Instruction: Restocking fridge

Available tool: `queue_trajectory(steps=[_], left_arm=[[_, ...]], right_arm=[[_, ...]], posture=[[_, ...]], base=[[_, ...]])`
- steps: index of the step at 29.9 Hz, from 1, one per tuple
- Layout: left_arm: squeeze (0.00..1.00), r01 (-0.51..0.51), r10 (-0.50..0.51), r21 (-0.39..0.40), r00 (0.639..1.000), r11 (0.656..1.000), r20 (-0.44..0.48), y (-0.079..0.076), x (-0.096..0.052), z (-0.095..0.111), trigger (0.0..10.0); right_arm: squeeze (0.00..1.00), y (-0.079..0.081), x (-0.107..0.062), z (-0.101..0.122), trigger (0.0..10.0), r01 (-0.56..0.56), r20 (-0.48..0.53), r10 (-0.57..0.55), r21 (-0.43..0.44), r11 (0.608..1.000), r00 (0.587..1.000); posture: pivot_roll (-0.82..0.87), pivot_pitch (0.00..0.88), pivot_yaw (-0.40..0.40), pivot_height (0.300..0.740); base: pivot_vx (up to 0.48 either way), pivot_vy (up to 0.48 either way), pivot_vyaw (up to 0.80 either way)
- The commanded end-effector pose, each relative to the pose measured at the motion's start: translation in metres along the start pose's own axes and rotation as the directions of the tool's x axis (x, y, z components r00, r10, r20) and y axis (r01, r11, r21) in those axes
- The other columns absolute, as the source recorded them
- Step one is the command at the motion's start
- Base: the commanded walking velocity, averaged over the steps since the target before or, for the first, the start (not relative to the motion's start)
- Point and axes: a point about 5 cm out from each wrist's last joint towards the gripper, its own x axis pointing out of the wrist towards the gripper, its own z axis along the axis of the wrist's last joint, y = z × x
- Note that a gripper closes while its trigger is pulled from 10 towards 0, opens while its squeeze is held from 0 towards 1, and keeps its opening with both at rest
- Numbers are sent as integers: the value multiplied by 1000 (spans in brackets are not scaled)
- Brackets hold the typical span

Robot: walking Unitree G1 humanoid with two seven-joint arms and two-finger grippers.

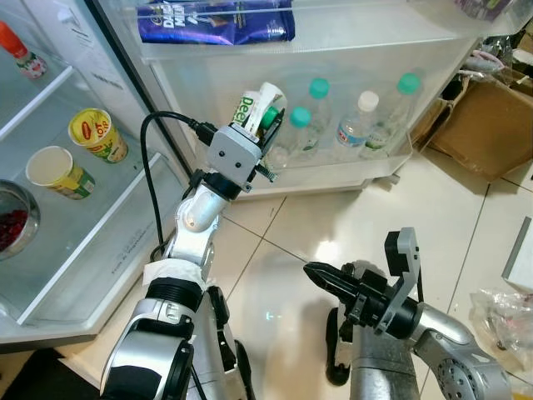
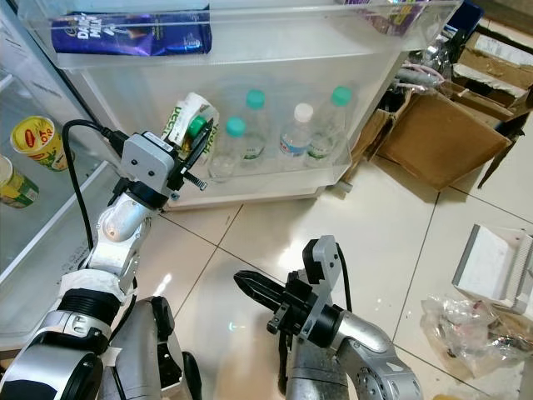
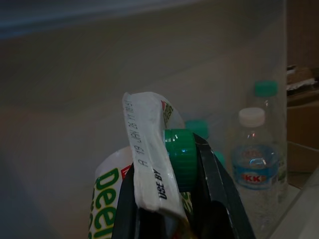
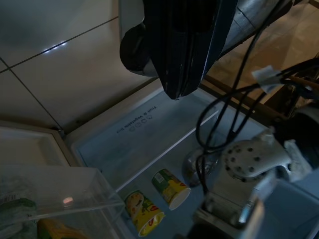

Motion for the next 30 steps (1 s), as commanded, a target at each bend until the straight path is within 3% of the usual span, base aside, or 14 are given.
queue_trajectory(steps=[1, 12, 19, 30], left_arm=[[0, -3, 2, 16, 1000, 1000, 21, 1, -2, 1, 10000], [0, -75, 75, 3, 997, 997, 15, 9, 3, -2, 10000], [0, -214, 212, -43, 976, 976, -41, 31, 9, -11, 10000], [0, -305, 304, 12, 944, 952, -125, 52, 1, -23, 10000]], right_arm=[[0, 5, -5, -4, 10000, -2, -20, 3, 24, 1000, 1000], [0, 15, -5, 4, 10000, -33, -28, 33, 17, 999, 999], [0, 22, -6, 8, 10000, -51, -36, 52, 18, 999, 998], [0, 26, -4, 11, 10000, -58, -39, 59, 30, 998, 997]], posture=[[-272, 551, -23, 550], [-303, 578, -44, 550], [-313, 587, -51, 550], [-300, 592, -48, 550]], base=[[0, 0, 0], [0, 0, 0], [0, 0, 0], [0, 0, 0]])
